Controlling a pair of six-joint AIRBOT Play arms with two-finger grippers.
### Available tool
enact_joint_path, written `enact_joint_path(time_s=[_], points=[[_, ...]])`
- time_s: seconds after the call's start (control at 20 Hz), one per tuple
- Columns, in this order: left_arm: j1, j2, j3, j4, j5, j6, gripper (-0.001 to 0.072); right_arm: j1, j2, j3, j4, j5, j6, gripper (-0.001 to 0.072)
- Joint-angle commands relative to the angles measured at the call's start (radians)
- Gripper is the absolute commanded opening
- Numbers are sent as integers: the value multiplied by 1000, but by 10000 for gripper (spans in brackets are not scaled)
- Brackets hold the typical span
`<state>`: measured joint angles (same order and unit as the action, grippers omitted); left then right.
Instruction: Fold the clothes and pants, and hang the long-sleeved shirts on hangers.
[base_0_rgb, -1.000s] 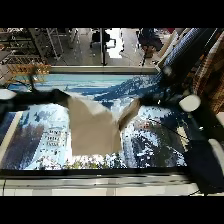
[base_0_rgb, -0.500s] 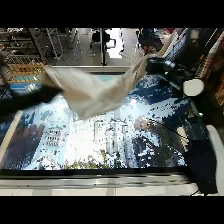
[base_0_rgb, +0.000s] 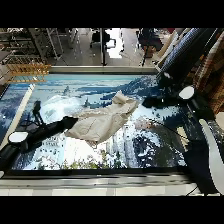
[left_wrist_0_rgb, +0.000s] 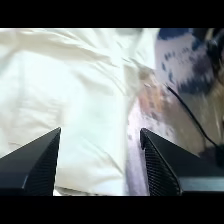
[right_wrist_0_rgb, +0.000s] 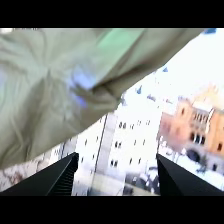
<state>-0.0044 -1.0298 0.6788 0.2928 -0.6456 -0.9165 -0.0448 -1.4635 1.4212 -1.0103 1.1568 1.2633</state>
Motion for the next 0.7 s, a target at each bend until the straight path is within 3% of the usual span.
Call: enact_joint_path(time_s=[0.0, 0.15, 0.2, 0.3, 0.4, 0.65], points=[[93, -22, -14, 100, -159, -43, 542, -27, 51, -185, 87, 197, -1, 565], [87, -56, -14, 374, -193, -255, 575, 31, 83, -388, 244, 129, -38, 566], [87, -73, -14, 407, -193, -275, 606, 72, 83, -433, 264, 98, -64, 566], [88, -116, -14, 411, -173, -272, 639, 183, 83, -478, 242, 13, -130, 566], [88, -157, -14, 411, -141, -193, 649, 314, 83, -483, 172, -118, -132, 566], [88, -187, -14, 435, -15, -30, 649, 611, 70, -479, 104, -586, -132, 566]])
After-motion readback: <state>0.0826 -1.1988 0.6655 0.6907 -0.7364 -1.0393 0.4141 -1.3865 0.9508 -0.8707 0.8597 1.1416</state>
